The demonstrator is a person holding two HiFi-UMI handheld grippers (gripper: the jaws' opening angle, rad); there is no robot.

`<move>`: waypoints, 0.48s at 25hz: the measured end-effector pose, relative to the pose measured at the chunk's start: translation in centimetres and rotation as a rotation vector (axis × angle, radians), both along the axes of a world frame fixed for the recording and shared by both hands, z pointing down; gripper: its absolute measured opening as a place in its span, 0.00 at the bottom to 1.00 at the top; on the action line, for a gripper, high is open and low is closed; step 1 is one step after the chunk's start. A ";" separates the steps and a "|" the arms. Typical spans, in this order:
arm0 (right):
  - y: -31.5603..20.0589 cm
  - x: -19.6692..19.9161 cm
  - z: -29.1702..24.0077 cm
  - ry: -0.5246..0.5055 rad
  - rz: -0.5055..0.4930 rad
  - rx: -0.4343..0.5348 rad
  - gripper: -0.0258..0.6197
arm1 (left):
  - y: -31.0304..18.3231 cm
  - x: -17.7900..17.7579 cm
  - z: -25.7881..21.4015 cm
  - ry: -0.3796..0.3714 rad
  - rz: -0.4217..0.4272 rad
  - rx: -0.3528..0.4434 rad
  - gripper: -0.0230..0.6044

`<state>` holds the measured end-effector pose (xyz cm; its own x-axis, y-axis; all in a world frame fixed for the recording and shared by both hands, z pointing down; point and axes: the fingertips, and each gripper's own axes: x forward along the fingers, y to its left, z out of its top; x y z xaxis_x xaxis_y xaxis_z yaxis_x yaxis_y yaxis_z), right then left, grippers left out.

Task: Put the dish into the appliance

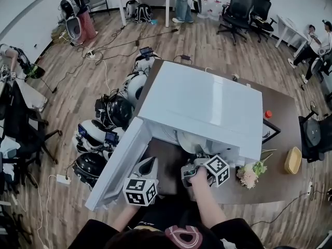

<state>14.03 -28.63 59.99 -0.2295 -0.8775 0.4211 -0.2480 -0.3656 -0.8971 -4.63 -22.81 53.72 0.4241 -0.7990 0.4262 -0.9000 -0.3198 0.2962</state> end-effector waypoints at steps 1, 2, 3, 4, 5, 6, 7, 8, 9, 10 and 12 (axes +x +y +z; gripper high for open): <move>-0.1 0.0 0.2 0.008 -0.002 -0.008 0.11 | -0.1 -0.3 0.1 0.000 -0.012 -0.004 0.05; -0.1 0.0 0.5 0.015 -0.003 -0.017 0.11 | -0.2 -0.6 0.2 0.001 -0.022 -0.006 0.05; -0.1 0.0 0.8 0.018 -0.003 -0.026 0.10 | -0.2 -0.8 0.2 0.002 -0.030 -0.007 0.05; -0.1 0.0 1.0 0.017 -0.001 -0.035 0.10 | -0.3 -0.9 0.2 0.003 -0.035 -0.006 0.05; -0.2 0.0 1.1 0.010 0.003 -0.043 0.10 | -0.4 -1.0 0.1 0.003 -0.038 -0.005 0.05; -0.2 -0.1 1.2 0.001 0.008 -0.047 0.10 | -0.4 -1.0 0.1 0.003 -0.039 -0.005 0.05; -0.3 -0.2 1.2 -0.004 0.010 -0.049 0.10 | -0.4 -0.9 0.1 0.003 -0.039 -0.006 0.05; -0.5 -0.3 1.1 -0.006 0.010 -0.047 0.10 | -0.4 -0.9 0.1 0.002 -0.038 -0.007 0.05; -0.7 -0.3 1.0 -0.005 0.009 -0.044 0.10 | -0.4 -0.8 0.2 0.001 -0.037 -0.008 0.05; -0.9 -0.4 0.9 -0.004 0.008 -0.040 0.10 | -0.4 -0.6 0.2 -0.001 -0.035 -0.008 0.05; -1.5 -0.5 0.7 -0.007 0.005 -0.031 0.10 | -0.5 -0.4 0.2 -0.004 -0.031 -0.007 0.05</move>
